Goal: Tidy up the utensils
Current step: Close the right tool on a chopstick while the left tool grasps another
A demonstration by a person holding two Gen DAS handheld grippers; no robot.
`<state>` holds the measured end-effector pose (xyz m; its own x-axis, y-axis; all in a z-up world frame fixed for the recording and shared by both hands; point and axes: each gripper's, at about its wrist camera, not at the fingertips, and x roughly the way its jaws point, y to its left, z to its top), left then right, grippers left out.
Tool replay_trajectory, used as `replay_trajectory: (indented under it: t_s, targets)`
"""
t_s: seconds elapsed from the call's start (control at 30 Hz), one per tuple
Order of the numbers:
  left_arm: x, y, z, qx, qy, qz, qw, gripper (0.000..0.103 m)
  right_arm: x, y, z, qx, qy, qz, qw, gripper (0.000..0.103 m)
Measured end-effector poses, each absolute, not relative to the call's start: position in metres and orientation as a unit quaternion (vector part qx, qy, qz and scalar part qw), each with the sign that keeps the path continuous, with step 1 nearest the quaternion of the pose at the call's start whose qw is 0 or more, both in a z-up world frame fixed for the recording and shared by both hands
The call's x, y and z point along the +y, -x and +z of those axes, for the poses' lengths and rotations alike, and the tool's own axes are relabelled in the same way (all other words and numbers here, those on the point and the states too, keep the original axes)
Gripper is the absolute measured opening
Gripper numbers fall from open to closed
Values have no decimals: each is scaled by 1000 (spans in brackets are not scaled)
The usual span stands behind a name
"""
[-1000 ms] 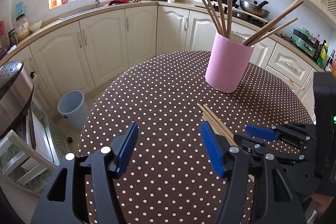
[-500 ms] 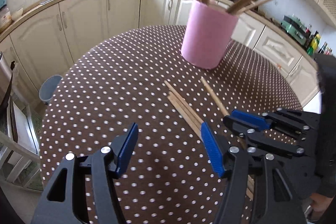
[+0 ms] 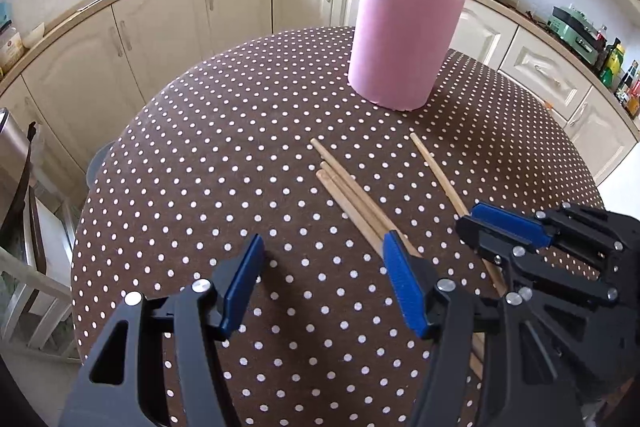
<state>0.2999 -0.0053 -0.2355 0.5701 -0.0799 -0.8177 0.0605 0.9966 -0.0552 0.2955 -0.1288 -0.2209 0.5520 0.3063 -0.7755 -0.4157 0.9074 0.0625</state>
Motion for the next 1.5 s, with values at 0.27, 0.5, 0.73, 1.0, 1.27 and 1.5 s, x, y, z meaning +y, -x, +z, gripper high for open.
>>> replay_trajectory:
  t_s: [0.27,0.5,0.73,1.0,1.27,1.5]
  targets:
    - [-4,-314,-232,487,13,-12,873,62,-135,-296,-220,425,59,209,879,15]
    - [2,-312,-233,490,22,-9,872,62,-140,-296,-220,423,56,212,879,15]
    - [-1,-326,-232,496,10,4,868,62,-140,-297,-220,424,58,210,879,15]
    - [-1,-322,-226,498,5,-22,867,39,-138,-302,-218,429,62,212,876,15]
    - [15,-325,-226,507,52,-14,860,39,-135,-305,-218,431,63,210,875,15]
    - [34,-324,-220,497,101,-31,861,39,-135,-304,-219,430,62,211,875,15]
